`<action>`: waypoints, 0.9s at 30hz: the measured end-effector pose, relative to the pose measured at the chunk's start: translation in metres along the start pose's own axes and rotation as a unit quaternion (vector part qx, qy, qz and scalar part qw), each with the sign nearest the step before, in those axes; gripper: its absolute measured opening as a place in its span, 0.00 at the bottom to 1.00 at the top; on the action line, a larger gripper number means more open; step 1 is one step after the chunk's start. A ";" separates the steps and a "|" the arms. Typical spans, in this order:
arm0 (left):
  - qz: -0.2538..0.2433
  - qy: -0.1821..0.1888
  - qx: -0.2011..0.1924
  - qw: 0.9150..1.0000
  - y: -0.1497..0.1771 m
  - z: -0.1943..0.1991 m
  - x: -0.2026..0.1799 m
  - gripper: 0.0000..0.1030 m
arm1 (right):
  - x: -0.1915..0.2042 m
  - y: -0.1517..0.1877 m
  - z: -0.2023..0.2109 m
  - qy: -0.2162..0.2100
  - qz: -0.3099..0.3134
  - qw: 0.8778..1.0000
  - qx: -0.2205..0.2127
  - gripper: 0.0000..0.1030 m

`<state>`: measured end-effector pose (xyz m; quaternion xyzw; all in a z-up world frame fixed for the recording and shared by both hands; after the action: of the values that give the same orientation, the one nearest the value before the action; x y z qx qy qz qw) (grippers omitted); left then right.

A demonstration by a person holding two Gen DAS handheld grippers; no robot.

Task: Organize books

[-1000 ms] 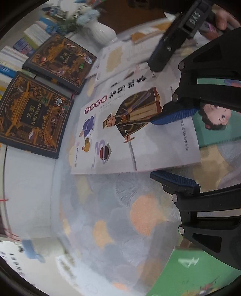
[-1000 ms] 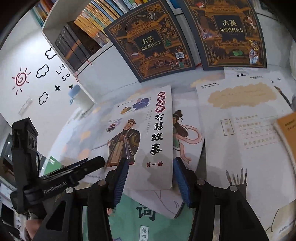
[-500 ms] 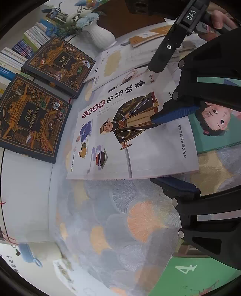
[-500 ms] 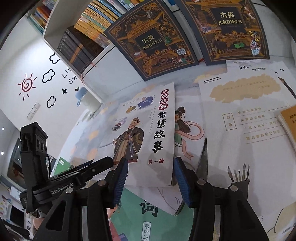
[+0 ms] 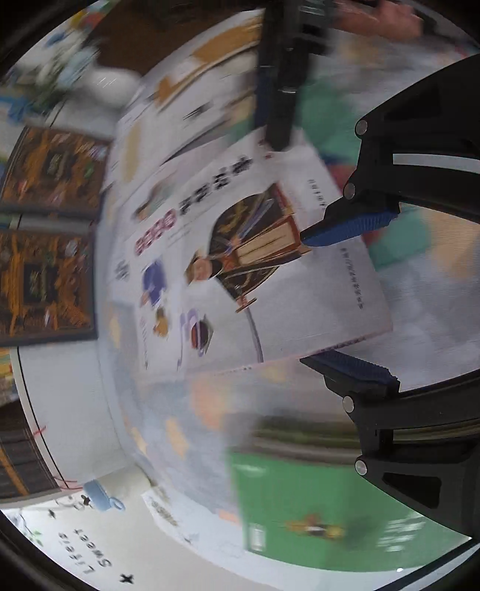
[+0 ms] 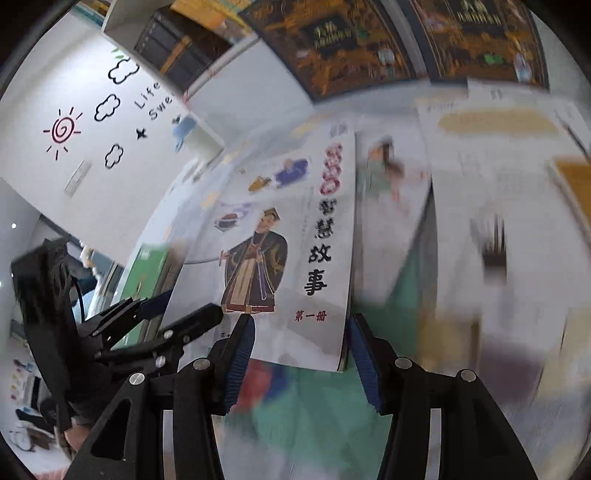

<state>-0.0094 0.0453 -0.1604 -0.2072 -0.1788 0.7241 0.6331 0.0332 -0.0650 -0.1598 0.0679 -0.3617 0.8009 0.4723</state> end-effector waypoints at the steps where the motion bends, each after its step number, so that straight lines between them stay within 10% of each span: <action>1: -0.005 0.012 0.007 1.000 0.015 0.005 -0.003 0.52 | 0.004 0.009 0.006 0.000 -0.002 1.000 -0.003 0.51; 10: 0.019 0.171 0.065 0.983 0.115 0.059 -0.005 0.46 | 0.043 0.128 0.054 -0.067 0.001 0.995 0.067 0.47; 18: 0.058 0.180 0.056 0.980 0.081 0.040 0.010 0.35 | 0.020 0.117 0.042 -0.130 -0.030 0.990 0.049 0.31; 27: 0.059 0.165 0.006 0.985 0.081 0.041 0.010 0.36 | 0.025 0.111 0.037 -0.065 0.022 0.997 0.018 0.18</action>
<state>-0.1006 0.0448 -0.1681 -0.3297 -0.0551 0.7172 0.6114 -0.0786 -0.1034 -0.1783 0.1210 -0.3783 0.8113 0.4290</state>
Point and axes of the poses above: each gripper's, at about its wrist camera, not at the fingertips, and z roughly against the way its jaws point, x to its left, y to its underside, the point moved 9 cm from there along -z, roughly the way its jaws point, and after that the axes turned 10 degrees about z, right-handed, at the moved point
